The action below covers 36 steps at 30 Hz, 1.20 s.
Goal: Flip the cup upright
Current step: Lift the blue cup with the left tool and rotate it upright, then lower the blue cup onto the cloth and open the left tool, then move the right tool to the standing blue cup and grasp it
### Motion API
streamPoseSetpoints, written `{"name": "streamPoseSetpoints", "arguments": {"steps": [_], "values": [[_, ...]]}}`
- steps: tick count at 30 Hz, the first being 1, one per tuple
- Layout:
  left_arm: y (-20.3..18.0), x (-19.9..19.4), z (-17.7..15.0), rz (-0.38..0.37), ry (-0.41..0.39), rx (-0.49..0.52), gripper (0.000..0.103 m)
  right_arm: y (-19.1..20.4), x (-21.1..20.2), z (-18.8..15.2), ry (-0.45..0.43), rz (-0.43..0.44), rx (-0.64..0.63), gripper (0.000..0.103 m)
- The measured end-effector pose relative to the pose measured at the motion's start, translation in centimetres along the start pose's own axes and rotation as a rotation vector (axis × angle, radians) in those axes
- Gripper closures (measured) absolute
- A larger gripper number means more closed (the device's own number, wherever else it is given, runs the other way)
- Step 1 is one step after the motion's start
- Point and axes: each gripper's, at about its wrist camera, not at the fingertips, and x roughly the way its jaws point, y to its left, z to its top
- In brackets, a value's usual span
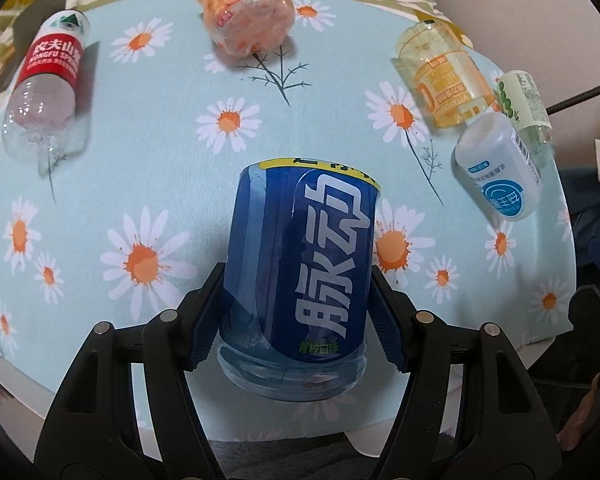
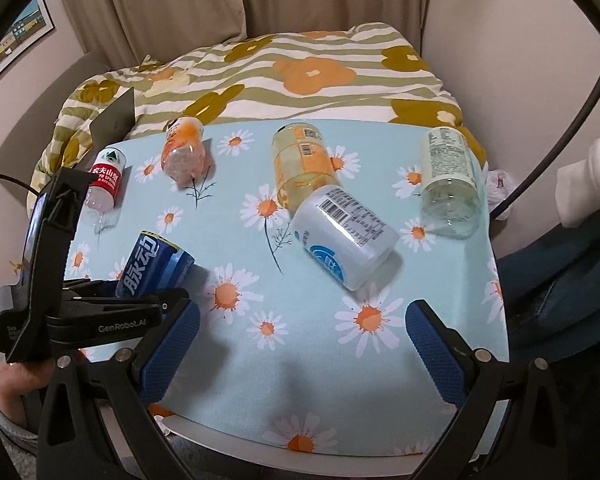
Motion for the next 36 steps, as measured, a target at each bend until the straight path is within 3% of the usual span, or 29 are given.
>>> {"name": "streamPoseSetpoints", "arguments": {"steps": [1,4,5,13,17,24,29,36], "values": [[0.0,0.0,0.0,0.002,-0.003,0.002,0.029,0.1,0.0,0.0,-0.001,0.001,-0.003,0.0],[-0.2,-0.5,0.2,0.012,-0.023,-0.001,0.007,0.0,-0.1,0.1,-0.004,0.003,-0.008,0.0],[-0.1,-0.8,0.2,0.013,-0.036,-0.004,0.004,0.1,-0.1,0.1,-0.006,0.004,-0.008,0.0],[0.4,-5.4,-1.2,0.058,-0.125,-0.04,0.004,0.1,-1.7,0.4,-0.052,0.023,-0.044,0.0],[1.2,-9.6,-2.2,0.131,-0.172,-0.045,0.0,0.9,-2.7,1.6,-0.045,0.079,-0.071,0.0],[4.5,-13.1,-3.9,0.178,-0.197,-0.05,0.0,2.6,-0.5,4.6,0.133,0.208,-0.037,0.0],[6.8,-12.5,-4.4,0.136,-0.188,-0.04,0.0,4.4,2.5,5.9,0.261,0.261,0.016,0.0],[11.1,-10.3,-4.4,0.137,-0.117,0.006,0.0,6.8,8.0,6.8,0.45,0.281,0.142,0.0]]}}
